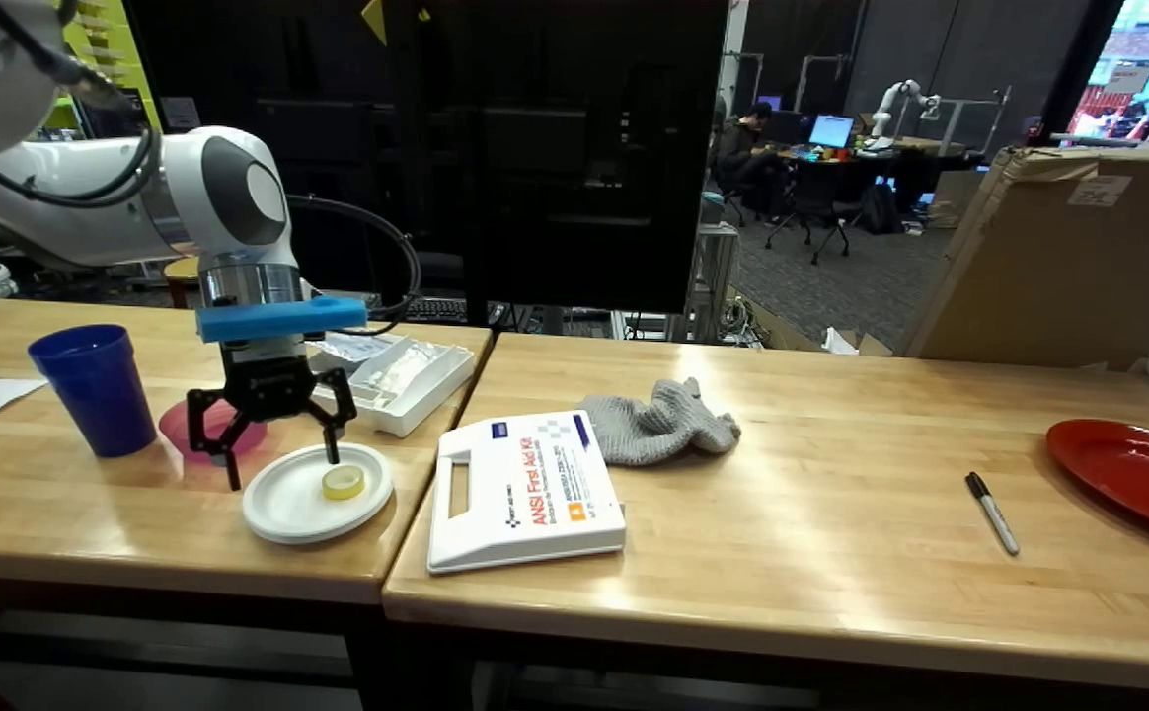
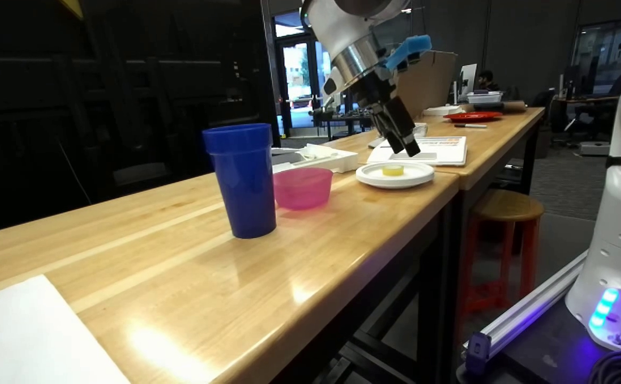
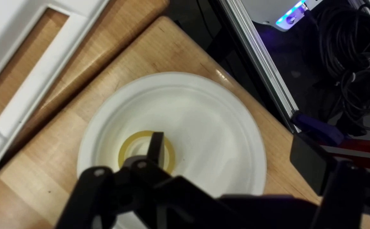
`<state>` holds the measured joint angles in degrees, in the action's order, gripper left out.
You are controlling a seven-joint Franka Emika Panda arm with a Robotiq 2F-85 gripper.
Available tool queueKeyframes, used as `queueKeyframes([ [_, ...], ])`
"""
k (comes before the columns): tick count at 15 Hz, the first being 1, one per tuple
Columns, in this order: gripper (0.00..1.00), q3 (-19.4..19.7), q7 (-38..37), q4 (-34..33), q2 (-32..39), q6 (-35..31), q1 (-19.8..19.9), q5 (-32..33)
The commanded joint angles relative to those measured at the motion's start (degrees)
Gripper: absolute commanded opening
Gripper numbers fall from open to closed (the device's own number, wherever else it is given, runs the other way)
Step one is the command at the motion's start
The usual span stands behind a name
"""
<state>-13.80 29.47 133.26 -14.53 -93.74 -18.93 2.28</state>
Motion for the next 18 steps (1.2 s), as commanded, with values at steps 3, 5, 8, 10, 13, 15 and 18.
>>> queueKeyframes([
  [3,1.00,-1.17,-2.31,-2.53,3.79,1.19,-0.46,-0.37],
  [5,1.00,-1.36,-2.08,-2.63,4.45,0.84,-0.36,-0.62],
  [8,1.00,-1.46,-1.94,-2.64,5.71,0.46,-0.14,-0.76],
  [10,1.00,-1.43,-1.35,-2.57,6.31,0.14,-0.07,-0.69],
  [13,1.00,-1.46,-1.30,-2.81,7.58,-0.02,0.13,-0.22],
  [15,1.00,-1.49,-1.25,-3.20,7.85,0.12,0.21,-0.09],
  [18,1.00,-1.49,-1.29,-3.53,7.19,0.21,0.22,-0.06],
])
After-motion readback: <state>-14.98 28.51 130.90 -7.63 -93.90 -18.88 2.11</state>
